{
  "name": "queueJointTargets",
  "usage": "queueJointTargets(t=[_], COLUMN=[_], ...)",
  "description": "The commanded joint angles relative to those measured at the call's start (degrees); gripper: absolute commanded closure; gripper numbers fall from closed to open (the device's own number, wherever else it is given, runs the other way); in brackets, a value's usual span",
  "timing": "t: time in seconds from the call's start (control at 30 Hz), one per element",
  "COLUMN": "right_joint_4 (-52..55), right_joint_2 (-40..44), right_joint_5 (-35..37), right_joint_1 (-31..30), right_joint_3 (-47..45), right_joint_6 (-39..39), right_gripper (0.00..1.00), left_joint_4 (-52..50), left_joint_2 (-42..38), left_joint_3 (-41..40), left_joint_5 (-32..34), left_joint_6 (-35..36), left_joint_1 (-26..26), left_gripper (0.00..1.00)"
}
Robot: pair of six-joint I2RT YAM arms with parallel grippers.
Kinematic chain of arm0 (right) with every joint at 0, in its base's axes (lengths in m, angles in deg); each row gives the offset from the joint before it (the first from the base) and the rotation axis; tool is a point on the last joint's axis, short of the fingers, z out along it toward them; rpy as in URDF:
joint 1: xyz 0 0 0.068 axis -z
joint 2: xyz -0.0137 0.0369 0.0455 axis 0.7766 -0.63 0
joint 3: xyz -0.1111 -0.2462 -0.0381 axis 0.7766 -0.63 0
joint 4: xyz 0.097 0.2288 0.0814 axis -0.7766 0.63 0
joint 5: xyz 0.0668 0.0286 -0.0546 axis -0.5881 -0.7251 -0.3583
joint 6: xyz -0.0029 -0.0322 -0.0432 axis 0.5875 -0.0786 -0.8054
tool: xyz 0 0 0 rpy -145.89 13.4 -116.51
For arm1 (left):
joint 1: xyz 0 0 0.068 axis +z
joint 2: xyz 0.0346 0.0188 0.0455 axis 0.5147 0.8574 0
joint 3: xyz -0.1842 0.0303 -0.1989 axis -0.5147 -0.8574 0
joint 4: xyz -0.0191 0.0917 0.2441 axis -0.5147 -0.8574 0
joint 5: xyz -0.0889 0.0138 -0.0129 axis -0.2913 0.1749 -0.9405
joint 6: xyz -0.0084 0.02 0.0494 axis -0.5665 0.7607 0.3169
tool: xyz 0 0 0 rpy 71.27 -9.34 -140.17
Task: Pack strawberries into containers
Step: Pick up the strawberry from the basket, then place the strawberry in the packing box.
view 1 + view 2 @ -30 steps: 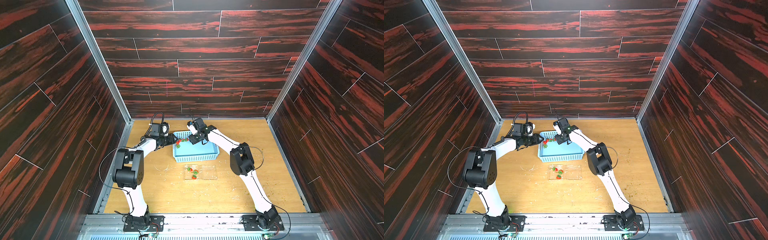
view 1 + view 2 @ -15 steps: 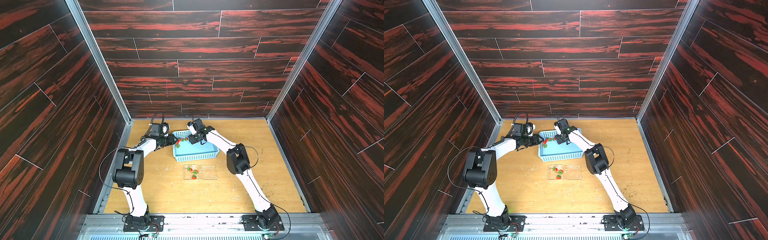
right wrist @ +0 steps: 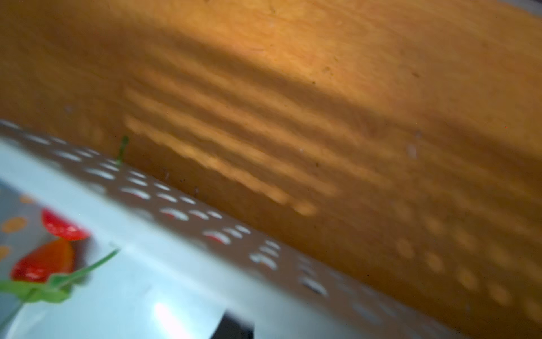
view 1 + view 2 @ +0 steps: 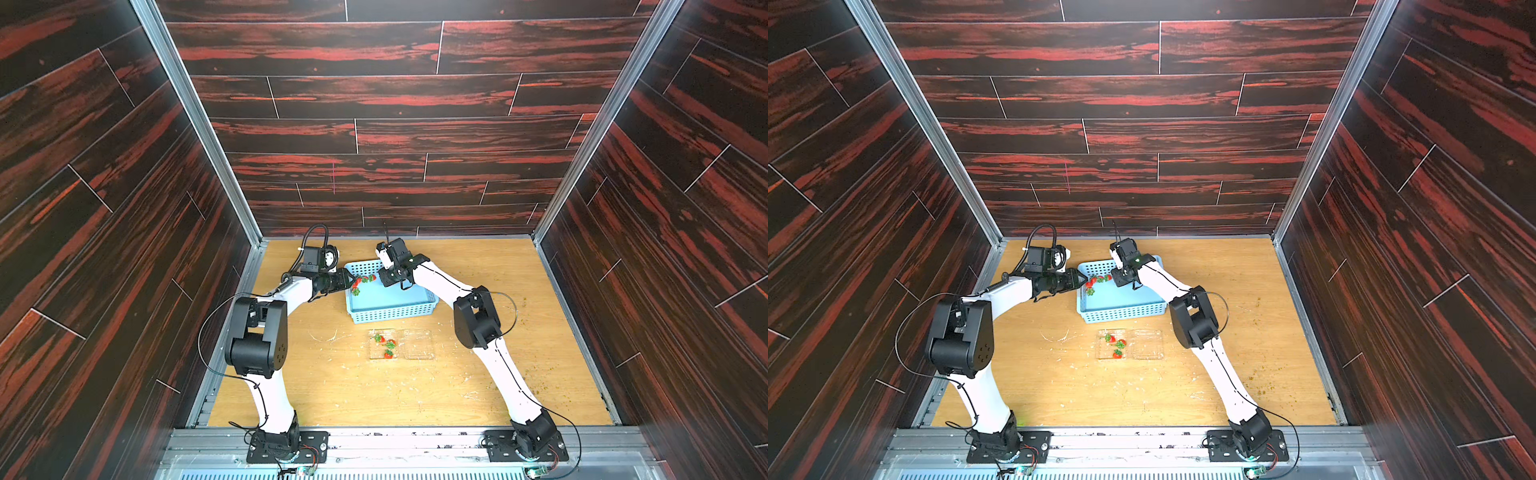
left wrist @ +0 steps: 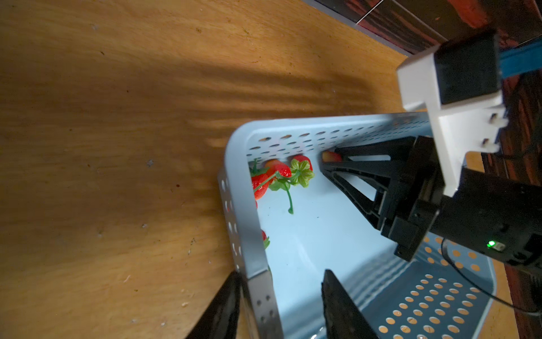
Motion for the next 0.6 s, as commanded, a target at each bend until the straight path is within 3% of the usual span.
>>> queueJointTargets(t=[0.0,0.33,0.57], right_joint_4=[-4.4,-9.8,-7.9], right_joint_2=[6.7,28.1,41.7], right_joint_5=[-2.0,-7.4,-16.1], right_joint_1=[0.1,-1.0,-7.7], right_joint_3=[-6.8,-29.3,-46.1], right_joint_6=[0.2,-3.1,-5.5], right_gripper=[0.79,0.81,0.79], left_joint_4=[-0.4,-0.4,-0.6], left_joint_2=[-1.6,-2.1,-1.9], left_joint_3=[0.7,0.7,1.1], left_joint_5=[-0.2,0.2,0.4], left_joint_6=[0.7,1.0,1.4], left_joint_1=[-0.2,-0.2,-0.2], left_gripper=[0.53,0.53,0.53])
